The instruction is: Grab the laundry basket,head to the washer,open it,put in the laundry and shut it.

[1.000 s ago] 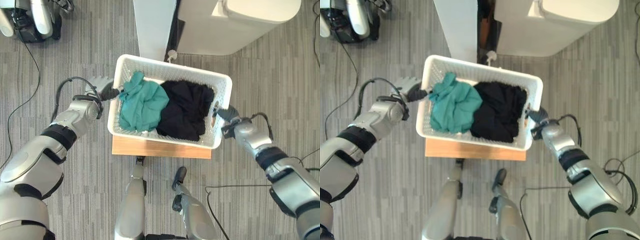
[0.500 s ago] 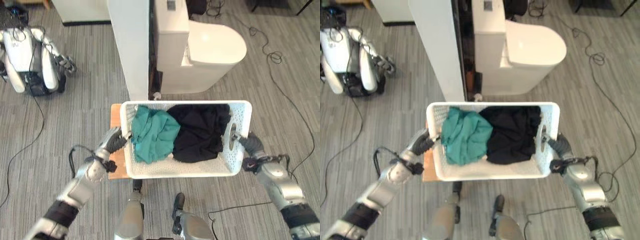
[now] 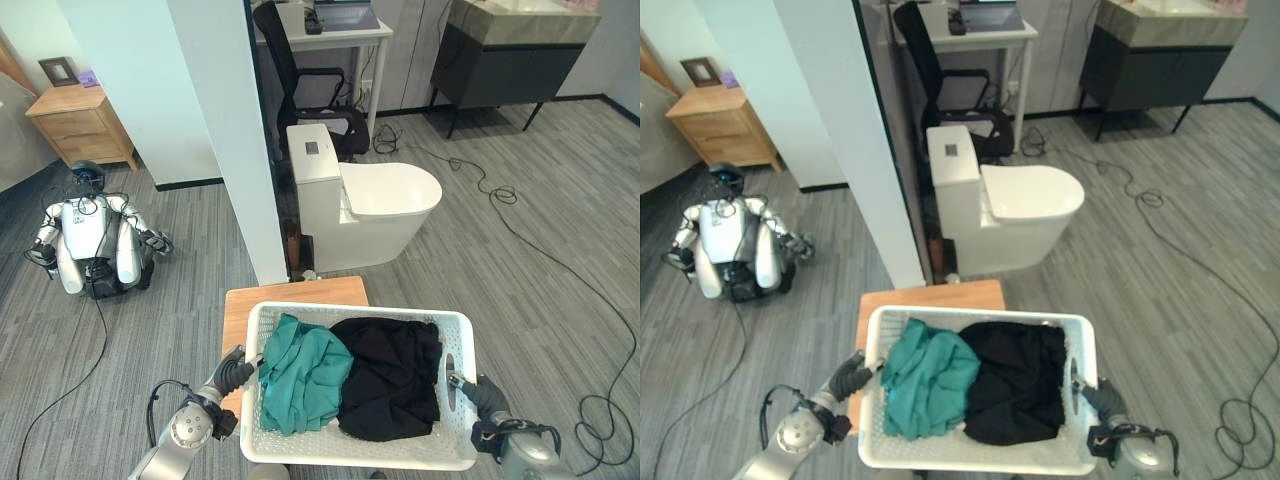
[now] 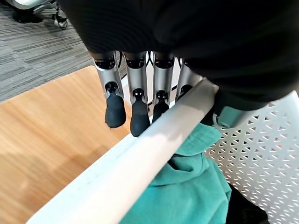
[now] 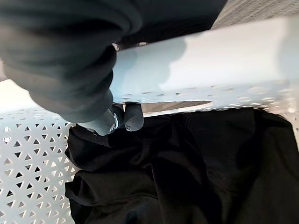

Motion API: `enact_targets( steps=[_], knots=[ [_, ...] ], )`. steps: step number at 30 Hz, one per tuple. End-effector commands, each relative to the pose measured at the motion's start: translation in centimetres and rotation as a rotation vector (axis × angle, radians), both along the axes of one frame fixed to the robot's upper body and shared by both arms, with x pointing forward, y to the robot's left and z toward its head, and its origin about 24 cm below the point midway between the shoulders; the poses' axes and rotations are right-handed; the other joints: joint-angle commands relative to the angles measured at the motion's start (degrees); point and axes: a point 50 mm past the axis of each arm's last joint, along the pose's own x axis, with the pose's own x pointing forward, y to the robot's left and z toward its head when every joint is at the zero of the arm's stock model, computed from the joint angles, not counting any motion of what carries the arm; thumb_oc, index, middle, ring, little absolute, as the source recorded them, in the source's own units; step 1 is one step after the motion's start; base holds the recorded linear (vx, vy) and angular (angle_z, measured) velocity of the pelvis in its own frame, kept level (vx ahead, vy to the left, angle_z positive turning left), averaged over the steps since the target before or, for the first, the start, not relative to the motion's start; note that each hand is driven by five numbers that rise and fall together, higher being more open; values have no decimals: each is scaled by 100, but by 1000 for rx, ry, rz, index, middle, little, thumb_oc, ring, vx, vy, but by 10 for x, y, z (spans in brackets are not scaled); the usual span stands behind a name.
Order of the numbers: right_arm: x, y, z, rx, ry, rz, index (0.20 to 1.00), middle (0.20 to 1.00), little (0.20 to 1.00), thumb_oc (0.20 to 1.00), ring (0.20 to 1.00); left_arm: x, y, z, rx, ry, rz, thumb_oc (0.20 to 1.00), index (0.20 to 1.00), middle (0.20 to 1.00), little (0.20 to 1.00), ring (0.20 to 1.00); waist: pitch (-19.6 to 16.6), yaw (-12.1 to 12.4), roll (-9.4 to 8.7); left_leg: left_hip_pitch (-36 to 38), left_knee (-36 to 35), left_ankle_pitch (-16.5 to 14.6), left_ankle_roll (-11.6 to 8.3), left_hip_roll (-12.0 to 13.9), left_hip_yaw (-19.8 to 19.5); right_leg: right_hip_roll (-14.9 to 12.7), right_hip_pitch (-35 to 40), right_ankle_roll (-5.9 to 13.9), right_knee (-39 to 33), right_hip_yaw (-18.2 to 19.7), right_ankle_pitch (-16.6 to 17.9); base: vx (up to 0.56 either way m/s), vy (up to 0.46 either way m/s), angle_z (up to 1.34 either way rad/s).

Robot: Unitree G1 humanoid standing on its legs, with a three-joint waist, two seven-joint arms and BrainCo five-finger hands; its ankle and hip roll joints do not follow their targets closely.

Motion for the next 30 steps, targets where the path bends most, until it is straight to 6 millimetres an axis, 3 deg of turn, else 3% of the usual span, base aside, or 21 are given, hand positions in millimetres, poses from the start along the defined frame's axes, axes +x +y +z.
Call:
enact_targets(
  steps=[1, 11, 15, 18, 19, 20, 21, 22, 23, 24, 25, 27, 28, 29, 30],
  knots=[
    [36, -1, 46, 66, -257, 107, 200, 200, 200, 200, 200, 47, 27, 55, 69, -261, 55, 200, 200, 200, 200, 200, 84, 80, -165, 295, 513, -765, -157, 351, -116, -403, -358, 86, 392, -261, 226, -1, -68, 0],
    [40, -19, 49, 11, -266, 45, 200, 200, 200, 200, 200, 60, 16, 62, 57, -308, 40, 200, 200, 200, 200, 200, 171, 24, -130, 173, 345, -496, -326, 563, -128, -141, -405, 13, 70, -271, 313, -36, -69, 4],
    [52, -18, 52, 10, -297, 14, 200, 200, 200, 200, 200, 78, 4, 72, 25, -358, 48, 200, 200, 200, 200, 200, 355, -36, -165, 0, 385, -443, -363, 605, -164, -85, -590, 46, -53, -88, 464, -152, 3, -5],
    [60, -17, 55, 19, -317, 4, 200, 200, 200, 200, 200, 89, -1, 76, 14, -375, 57, 200, 200, 200, 200, 200, 473, -31, -225, -196, 794, -638, -355, 493, -440, -151, -759, 83, -26, 112, 610, -139, 86, -26],
    [66, -14, 58, 38, -332, 8, 200, 200, 200, 200, 200, 91, 4, 79, 22, -386, 82, 200, 200, 200, 200, 200, 576, 8, -263, -167, 1247, -1144, -268, 168, -1138, -157, -972, 113, 73, 474, 744, -112, 93, -61],
    [66, -14, 58, 39, -333, 8, 200, 200, 200, 200, 200, 91, 4, 79, 22, -387, 82, 200, 200, 200, 200, 200, 571, 3, -279, -199, 1262, -1124, -259, 143, -1139, -179, -998, 120, 77, 476, 759, -174, 171, -70],
    [68, -10, 58, 49, -332, 27, 200, 200, 200, 200, 200, 90, 5, 74, 22, -370, 91, 200, 200, 200, 200, 200, 595, -3, -287, -94, 1448, -1438, -186, -62, -1439, -194, -1148, 134, 162, 748, 824, -165, 321, -150],
    [69, -9, 60, 52, -333, 41, 200, 200, 200, 200, 200, 92, 1, 69, 27, -344, 78, 200, 200, 200, 200, 200, 589, -171, -221, 104, 1494, -1660, -43, -281, -1519, -218, -1371, 199, 312, 1196, 973, -321, 568, -251],
    [74, -9, 63, 60, -342, 43, 200, 200, 200, 200, 200, 92, 4, 73, 36, -353, 77, 200, 200, 200, 200, 200, 704, -222, -175, 250, 1556, -1923, 160, -463, -1271, -254, -1739, 428, 459, 1670, 1219, -271, 491, -271],
    [74, -9, 63, 61, -343, 43, 200, 200, 200, 200, 200, 92, 5, 73, 37, -354, 77, 200, 200, 200, 200, 200, 696, -202, -212, 235, 1533, -1879, 166, -497, -1243, -283, -1777, 438, 457, 1710, 1244, -429, 437, -229],
    [77, -11, 65, 57, -347, 34, 200, 200, 200, 200, 200, 89, 12, 76, 44, -360, 83, 200, 200, 200, 200, 200, 822, -288, -213, 261, 1569, -1936, 252, -592, -804, -438, -2053, 713, 495, 1822, 1561, -385, 235, -133],
    [75, -10, 62, 60, -341, 30, 200, 200, 200, 200, 200, 85, 25, 77, 79, -352, 105, 200, 200, 200, 200, 200, 932, -204, -169, 162, 1670, -1958, 396, -555, -331, -582, -2142, 629, 716, 1414, 1219, -416, 188, -152],
    [75, -10, 61, 57, -338, 35, 200, 200, 200, 200, 200, 82, 30, 75, 87, -340, 114, 200, 200, 200, 200, 200, 946, -179, -139, 127, 1669, -1897, 433, -533, -223, -646, -2106, 543, 895, 1184, 1108, -236, 55, -171],
    [75, -9, 61, 58, -338, 35, 200, 200, 200, 200, 200, 82, 31, 75, 87, -340, 114, 200, 200, 200, 200, 200, 939, -188, -163, 111, 1653, -1861, 434, -556, -224, -669, -2126, 543, 892, 1190, 1126, -319, 67, -168],
    [72, -8, 51, 60, -301, 36, 200, 200, 200, 200, 200, 74, 40, 69, 101, -304, 136, 200, 200, 200, 200, 200, 858, -115, -87, 49, 1506, -1667, 502, -486, -37, -755, -1897, 383, 1294, 808, 868, -209, 48, -117]
  ],
)
